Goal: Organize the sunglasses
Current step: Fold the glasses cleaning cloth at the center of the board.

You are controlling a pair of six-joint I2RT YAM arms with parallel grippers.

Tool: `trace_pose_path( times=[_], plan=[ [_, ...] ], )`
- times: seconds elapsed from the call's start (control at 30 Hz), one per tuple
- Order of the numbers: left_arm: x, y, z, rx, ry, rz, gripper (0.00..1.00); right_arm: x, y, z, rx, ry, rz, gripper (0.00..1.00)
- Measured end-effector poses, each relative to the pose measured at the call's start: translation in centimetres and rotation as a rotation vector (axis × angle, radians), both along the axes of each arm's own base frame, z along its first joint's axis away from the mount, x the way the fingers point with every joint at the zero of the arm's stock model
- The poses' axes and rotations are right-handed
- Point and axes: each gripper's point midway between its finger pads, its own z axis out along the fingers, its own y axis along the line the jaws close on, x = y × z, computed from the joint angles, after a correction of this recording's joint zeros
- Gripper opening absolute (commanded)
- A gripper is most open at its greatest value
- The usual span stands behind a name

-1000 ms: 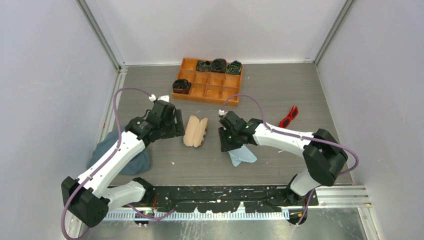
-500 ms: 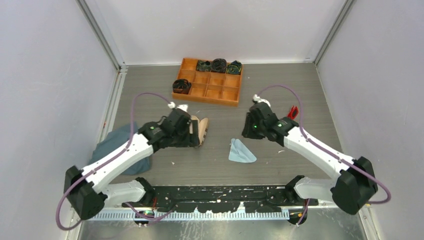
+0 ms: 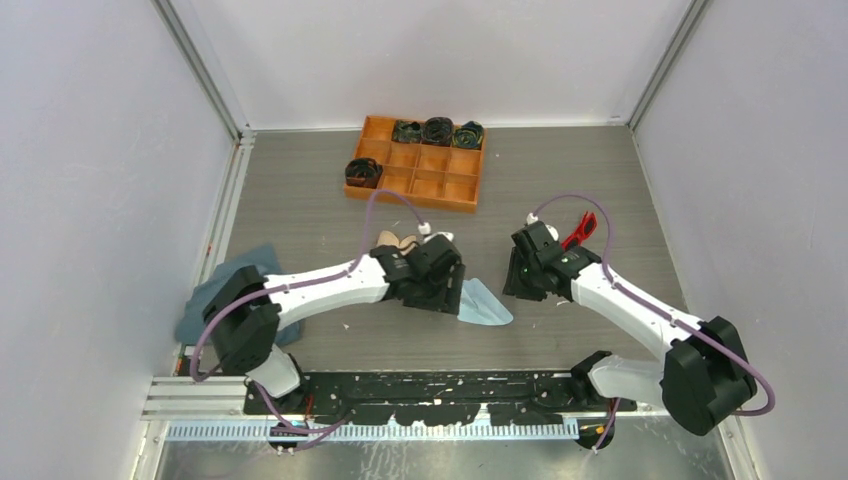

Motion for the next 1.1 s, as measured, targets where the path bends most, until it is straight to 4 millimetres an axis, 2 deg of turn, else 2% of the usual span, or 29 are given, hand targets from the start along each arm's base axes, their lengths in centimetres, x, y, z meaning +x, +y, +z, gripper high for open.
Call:
trace_pose_path(
  times=[0.1, 0.2, 0.33, 0.53, 0.87, 1.07, 1.1],
  plan=[
    [-1.8, -2.3, -1.0, -0.004, 0.012, -0.053, 0.66, -0.3, -1.0, -0.6, -0.035, 0.003, -0.016, 0.39],
    [-2.9, -3.3, -2.5, 0.012, 0.041, -0.056, 0.64, -0.5, -1.5, -1.2, -0.049, 0.018, -0.026, 0.39],
    [-2.4, -3.3, -4.0, 0.035, 0.054, -0.010, 0.64, -0.7, -1.6, -2.6, -0.066, 0.059, -0.029, 0.39],
    [-1.9, -3.3, -4.1, 0.032, 0.043, 0.041, 0.62, -2.0, -1.7, -5.3, -0.075, 0.134, -0.017, 0.35],
    [-1.7, -3.5, -4.2, 0.016, 0.058, 0.092, 0.55, -1.6, -0.5, -5.2, -0.016, 0.100, -0.022, 0.33],
    [-1.7, -3.7, -6.6, 0.060, 0.101, 0.135, 0.53, -1.9, -0.5, -5.2, 0.009, 0.082, -0.052, 0.33],
    [-1.5, -4.2, -6.3, 0.048, 0.104, 0.145, 0.54, -1.9, -0.4, -5.2, 0.013, 0.080, -0.057, 0.33]
  ],
)
